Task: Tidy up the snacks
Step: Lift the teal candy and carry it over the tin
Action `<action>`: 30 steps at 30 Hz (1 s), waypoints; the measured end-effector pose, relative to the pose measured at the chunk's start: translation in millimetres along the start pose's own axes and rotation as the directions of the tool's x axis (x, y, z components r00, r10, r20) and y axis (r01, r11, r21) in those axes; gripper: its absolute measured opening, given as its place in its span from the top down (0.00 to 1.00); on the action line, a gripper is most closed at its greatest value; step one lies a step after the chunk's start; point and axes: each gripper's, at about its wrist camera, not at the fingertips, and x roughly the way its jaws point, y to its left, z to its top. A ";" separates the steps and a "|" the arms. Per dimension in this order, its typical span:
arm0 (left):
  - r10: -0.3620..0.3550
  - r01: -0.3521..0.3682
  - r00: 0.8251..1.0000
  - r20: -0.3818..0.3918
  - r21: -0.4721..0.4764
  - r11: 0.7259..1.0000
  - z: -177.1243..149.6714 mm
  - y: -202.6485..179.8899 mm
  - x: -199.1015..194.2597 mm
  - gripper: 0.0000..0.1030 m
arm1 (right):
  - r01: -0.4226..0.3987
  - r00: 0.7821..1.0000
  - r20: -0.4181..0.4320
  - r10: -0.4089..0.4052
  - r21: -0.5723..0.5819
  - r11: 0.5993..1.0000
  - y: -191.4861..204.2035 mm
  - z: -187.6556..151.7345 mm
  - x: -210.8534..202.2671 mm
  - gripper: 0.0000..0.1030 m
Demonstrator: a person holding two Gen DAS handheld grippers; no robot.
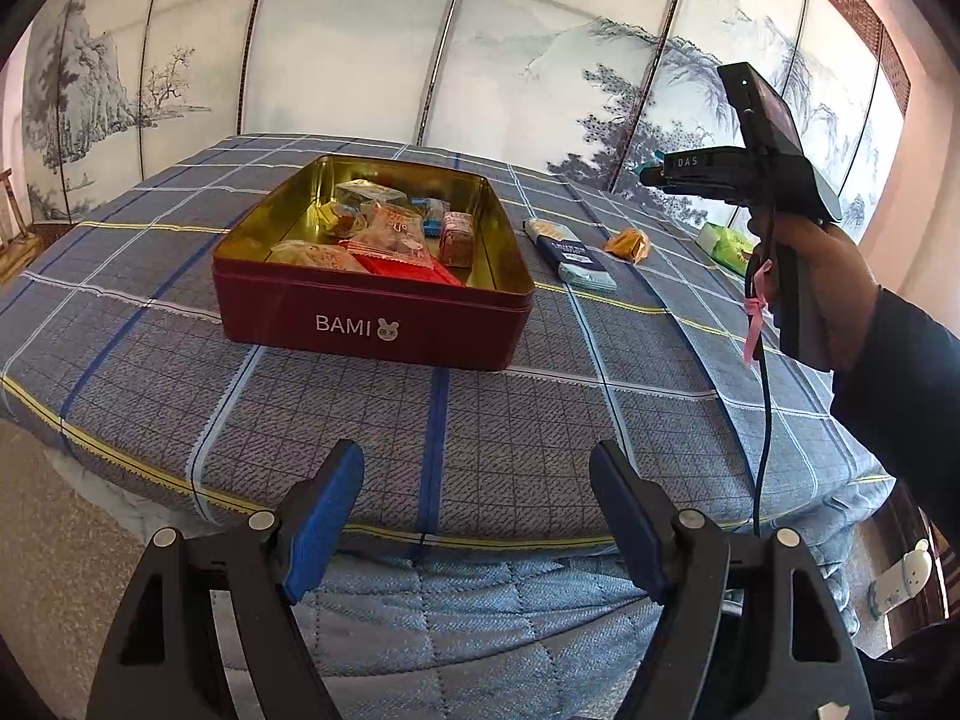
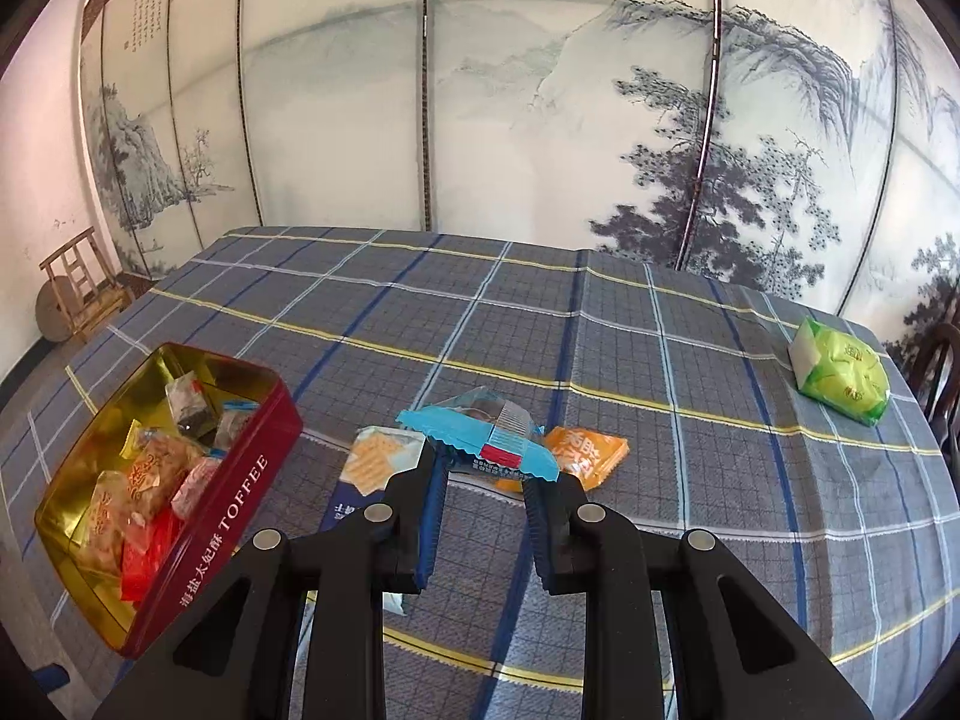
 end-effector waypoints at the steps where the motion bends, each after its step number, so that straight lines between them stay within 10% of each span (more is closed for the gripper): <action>1: 0.001 -0.001 1.000 0.000 -0.003 1.000 -0.6 1.6 -0.3 0.28 | -0.005 1.000 0.001 0.005 -0.005 1.000 4.4 1.2 0.0 0.75; 30: 0.049 -0.049 0.999 0.002 -0.097 0.994 -12.6 41.0 -10.5 0.28 | -0.274 0.962 -0.078 0.263 -0.210 0.939 188.4 2.1 10.2 0.75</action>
